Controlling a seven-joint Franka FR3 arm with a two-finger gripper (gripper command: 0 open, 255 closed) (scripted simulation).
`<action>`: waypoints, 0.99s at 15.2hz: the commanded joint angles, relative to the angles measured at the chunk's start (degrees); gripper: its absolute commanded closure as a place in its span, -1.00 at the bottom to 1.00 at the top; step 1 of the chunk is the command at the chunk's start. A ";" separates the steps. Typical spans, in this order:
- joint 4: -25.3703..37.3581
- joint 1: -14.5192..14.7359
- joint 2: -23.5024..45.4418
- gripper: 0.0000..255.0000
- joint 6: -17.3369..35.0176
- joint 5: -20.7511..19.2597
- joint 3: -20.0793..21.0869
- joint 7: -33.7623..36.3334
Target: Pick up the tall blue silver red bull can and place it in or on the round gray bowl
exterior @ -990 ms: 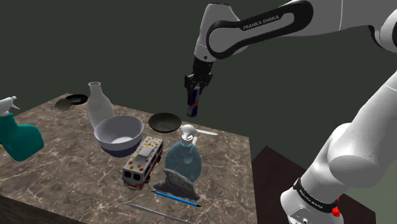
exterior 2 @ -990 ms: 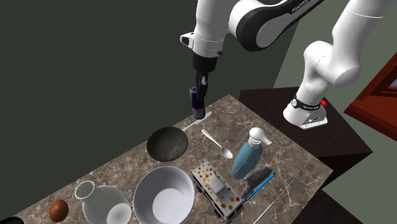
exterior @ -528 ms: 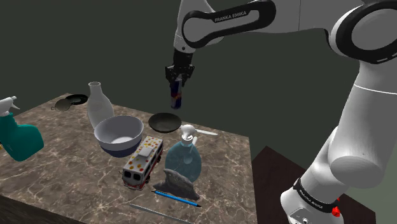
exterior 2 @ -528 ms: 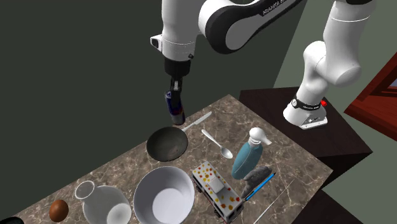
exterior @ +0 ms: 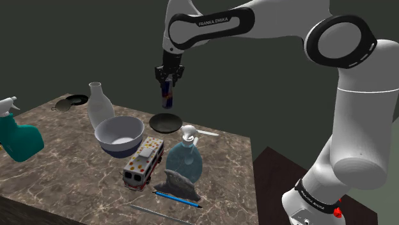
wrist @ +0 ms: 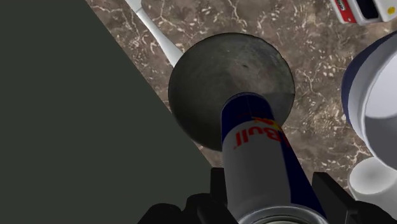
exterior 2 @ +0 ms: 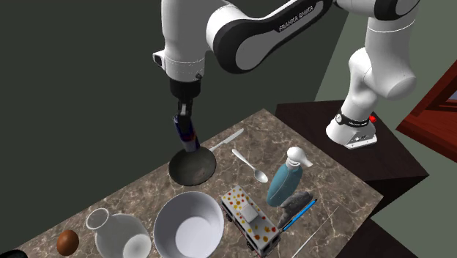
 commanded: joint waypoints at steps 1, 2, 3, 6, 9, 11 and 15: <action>-1.21 -0.04 0.24 1.00 1.50 -0.08 -0.05 0.06; -1.77 -0.04 0.38 1.00 2.21 -0.12 -0.07 0.11; -2.31 -0.05 0.54 1.00 2.90 -0.17 -0.09 0.15; -3.84 -0.05 1.08 1.00 4.97 -0.32 -0.16 0.29; -5.22 -0.04 1.72 1.00 6.98 -0.50 -0.24 0.44; -6.07 -0.02 2.21 1.00 8.31 -0.63 -0.30 0.55; -7.58 0.03 3.30 1.00 10.89 -0.91 -0.44 0.78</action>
